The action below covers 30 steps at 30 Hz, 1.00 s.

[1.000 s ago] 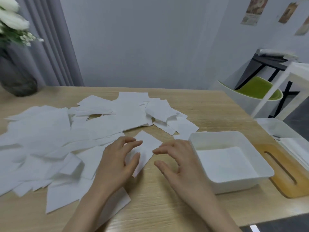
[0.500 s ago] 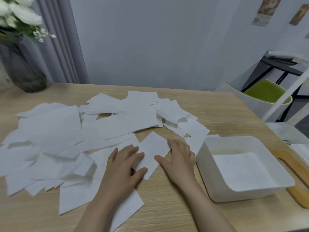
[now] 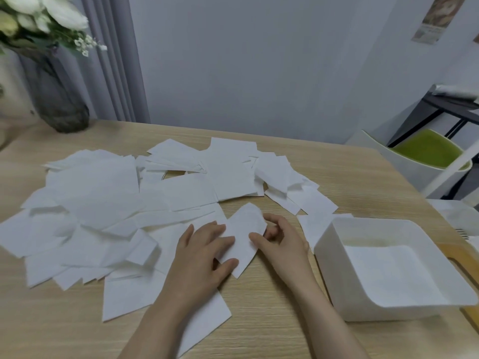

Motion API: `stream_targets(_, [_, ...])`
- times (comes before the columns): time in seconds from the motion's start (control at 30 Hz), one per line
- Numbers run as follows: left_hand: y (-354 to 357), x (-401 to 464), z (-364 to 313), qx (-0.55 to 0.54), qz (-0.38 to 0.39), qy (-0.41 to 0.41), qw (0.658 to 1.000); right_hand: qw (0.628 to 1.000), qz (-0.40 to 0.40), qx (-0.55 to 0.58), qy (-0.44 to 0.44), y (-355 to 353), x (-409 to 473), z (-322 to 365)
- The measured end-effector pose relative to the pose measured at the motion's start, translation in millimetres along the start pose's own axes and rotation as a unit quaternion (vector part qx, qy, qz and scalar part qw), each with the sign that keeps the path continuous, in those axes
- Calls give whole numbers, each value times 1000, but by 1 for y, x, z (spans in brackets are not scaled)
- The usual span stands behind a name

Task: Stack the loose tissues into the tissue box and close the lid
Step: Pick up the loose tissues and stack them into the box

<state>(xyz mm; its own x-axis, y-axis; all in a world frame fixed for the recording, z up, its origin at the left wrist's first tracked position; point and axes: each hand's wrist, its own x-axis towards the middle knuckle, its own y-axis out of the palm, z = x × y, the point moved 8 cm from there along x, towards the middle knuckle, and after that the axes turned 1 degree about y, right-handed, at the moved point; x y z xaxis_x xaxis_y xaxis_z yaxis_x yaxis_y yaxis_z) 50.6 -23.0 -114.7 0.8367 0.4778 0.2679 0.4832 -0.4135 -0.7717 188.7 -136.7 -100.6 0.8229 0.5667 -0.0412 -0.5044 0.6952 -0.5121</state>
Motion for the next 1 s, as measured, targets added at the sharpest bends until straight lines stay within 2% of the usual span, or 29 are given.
stream_targets(0.13, [0, -1, 0, 0, 3, 0, 1000, 997, 17, 74, 6, 11, -11, 1])
stream_targets(0.4, [1, -1, 0, -12, 9, 1, 1000, 996, -14, 79, -30, 15, -18, 7])
stream_targets(0.5, [-1, -1, 1, -40, -5, -7, 999, 994, -32, 103, -29, 9, -19, 6])
stream_targets(0.6, [-8, -1, 3, -113, -36, -38, 992, 987, -37, 157, -15, 5, -20, 4])
stream_targets(0.8, [-18, 0, -6, -264, -56, -79, 960, 979, -29, 203, -11, -4, -22, 2])
stream_targets(0.9, [-15, -3, -4, -390, -45, -124, 912, 976, -13, 219, -10, -6, -24, 3])
stream_targets(1.0, [-15, -4, -2, -447, -39, -157, 880, 971, -9, 237, -2, -10, -23, 1])
